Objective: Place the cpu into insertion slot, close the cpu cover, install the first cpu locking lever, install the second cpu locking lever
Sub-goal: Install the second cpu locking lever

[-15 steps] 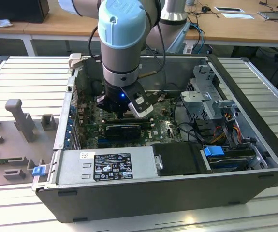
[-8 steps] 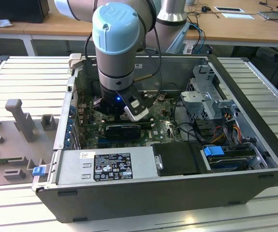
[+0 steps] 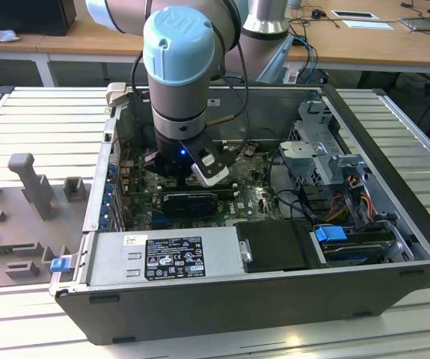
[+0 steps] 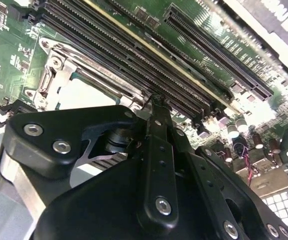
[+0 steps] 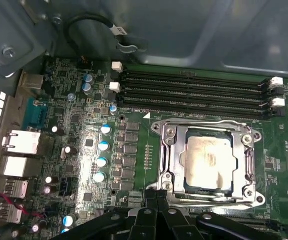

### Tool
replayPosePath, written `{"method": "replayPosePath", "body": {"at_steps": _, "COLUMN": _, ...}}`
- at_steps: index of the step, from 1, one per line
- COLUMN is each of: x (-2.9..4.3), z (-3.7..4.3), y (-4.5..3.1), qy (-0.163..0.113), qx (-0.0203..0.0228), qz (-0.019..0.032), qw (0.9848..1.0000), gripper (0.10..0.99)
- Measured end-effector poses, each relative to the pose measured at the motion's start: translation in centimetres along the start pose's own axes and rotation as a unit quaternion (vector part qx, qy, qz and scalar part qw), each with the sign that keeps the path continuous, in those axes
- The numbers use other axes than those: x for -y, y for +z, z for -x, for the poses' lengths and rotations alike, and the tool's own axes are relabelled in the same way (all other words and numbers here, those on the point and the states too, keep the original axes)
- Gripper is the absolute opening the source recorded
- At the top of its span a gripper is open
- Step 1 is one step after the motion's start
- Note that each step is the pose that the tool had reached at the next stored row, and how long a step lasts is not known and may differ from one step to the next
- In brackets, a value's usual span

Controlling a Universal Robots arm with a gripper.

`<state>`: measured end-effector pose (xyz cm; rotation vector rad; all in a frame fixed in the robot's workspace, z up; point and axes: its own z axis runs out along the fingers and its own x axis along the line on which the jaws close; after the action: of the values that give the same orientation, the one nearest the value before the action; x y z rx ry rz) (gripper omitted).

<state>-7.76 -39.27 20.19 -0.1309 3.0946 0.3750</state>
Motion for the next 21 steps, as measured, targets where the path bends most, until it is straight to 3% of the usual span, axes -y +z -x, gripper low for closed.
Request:
{"method": "replayPosePath", "body": {"at_steps": 13, "x": -0.4, "z": -0.17, "y": 0.51, "qy": 0.0, "qx": 0.0001, "qz": 0.0025, "qw": 1.0, "gripper": 0.106}}
{"method": "replayPosePath", "body": {"at_steps": 15, "x": -0.47, "z": -0.18, "y": 0.28, "qy": 0.0, "qx": 0.0003, "qz": 0.0034, "qw": 1.0, "gripper": 0.106}}
{"method": "replayPosePath", "body": {"at_steps": 21, "x": -0.96, "z": -0.19, "y": -1.64, "qy": 0.0, "qx": 0.0003, "qz": 0.0037, "qw": 1.0, "gripper": 0.106}}
